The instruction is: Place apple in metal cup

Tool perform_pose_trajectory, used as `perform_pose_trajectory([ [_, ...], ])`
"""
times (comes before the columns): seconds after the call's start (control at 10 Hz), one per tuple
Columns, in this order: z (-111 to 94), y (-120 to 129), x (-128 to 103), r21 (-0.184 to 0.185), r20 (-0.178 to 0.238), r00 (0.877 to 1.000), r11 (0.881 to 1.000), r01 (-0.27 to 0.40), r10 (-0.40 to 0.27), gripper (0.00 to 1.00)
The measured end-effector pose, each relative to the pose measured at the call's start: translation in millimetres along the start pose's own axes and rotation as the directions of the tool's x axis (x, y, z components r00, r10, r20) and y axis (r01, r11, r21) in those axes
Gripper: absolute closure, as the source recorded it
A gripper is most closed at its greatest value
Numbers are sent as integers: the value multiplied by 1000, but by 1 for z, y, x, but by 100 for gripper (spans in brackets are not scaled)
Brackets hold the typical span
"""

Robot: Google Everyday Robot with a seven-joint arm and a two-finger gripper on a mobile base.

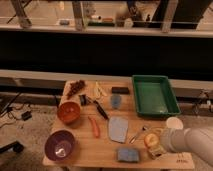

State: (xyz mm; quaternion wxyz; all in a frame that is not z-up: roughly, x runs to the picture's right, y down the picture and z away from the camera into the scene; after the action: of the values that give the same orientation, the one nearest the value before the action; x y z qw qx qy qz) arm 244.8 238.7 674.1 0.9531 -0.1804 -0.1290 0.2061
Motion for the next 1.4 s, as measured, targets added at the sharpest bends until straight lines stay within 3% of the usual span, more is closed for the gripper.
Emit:
perform_pose_trajectory([
  [0.4,-1,0,18,17,-34,999,999,-37,38,100],
  [1.2,11,3,37,-4,-66,995,997,-71,71,100],
  [1.4,11,3,37,-4,-66,995,997,-71,70,88],
])
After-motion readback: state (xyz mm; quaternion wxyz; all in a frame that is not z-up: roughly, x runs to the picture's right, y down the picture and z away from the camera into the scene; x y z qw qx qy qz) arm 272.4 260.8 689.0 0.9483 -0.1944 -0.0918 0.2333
